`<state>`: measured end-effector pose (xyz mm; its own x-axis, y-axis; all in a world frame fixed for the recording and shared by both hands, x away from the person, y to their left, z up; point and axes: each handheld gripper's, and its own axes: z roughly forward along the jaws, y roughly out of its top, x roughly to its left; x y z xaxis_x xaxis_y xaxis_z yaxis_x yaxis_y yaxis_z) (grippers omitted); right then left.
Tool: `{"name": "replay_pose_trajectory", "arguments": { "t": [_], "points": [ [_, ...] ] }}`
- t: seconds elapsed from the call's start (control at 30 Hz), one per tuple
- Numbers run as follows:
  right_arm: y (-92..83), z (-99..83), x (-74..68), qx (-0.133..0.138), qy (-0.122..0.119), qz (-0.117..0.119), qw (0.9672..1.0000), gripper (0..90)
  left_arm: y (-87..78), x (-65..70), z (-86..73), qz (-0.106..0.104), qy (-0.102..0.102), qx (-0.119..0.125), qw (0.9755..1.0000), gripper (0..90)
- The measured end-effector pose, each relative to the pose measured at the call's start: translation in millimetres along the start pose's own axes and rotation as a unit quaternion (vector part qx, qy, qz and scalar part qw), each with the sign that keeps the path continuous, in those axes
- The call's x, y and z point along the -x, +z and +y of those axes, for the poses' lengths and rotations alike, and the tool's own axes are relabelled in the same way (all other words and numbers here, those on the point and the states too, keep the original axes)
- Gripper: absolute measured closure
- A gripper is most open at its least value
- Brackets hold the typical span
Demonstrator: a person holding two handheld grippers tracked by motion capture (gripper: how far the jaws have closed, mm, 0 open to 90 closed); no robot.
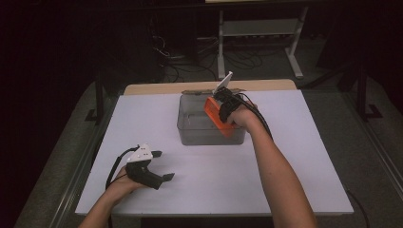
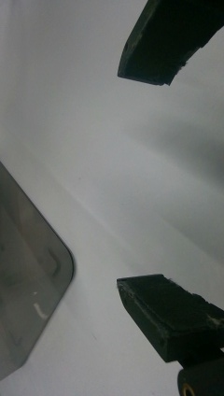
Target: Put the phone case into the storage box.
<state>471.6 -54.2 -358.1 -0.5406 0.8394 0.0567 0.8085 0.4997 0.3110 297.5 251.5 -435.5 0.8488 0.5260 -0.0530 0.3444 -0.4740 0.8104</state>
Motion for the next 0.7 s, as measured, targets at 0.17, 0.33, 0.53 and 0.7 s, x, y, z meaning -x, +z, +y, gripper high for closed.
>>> {"name": "replay_pose_trajectory", "arguments": {
  "t": [0.17,0.33,0.53,0.7],
  "points": [
    [0.2,-0.7,4.3,-0.005,0.022,0.001,0.9997,79.9,-0.1,0.0,0.0,0.000,0.001,0.000,1.0000,1.5],
    [0.8,-1.4,8.7,-0.010,0.045,0.001,0.9990,79.9,0.0,0.2,0.0,-0.001,0.002,-0.001,1.0000,1.5],
    [0.8,-1.2,11.5,-0.012,0.062,0.002,0.9980,79.8,0.1,0.1,0.0,-0.002,0.002,-0.001,1.0000,1.5],
    [1.6,-1.3,13.7,-0.015,0.078,0.001,0.9968,79.8,0.1,0.3,0.0,-0.002,0.000,0.000,1.0000,1.5]
  ]
}}
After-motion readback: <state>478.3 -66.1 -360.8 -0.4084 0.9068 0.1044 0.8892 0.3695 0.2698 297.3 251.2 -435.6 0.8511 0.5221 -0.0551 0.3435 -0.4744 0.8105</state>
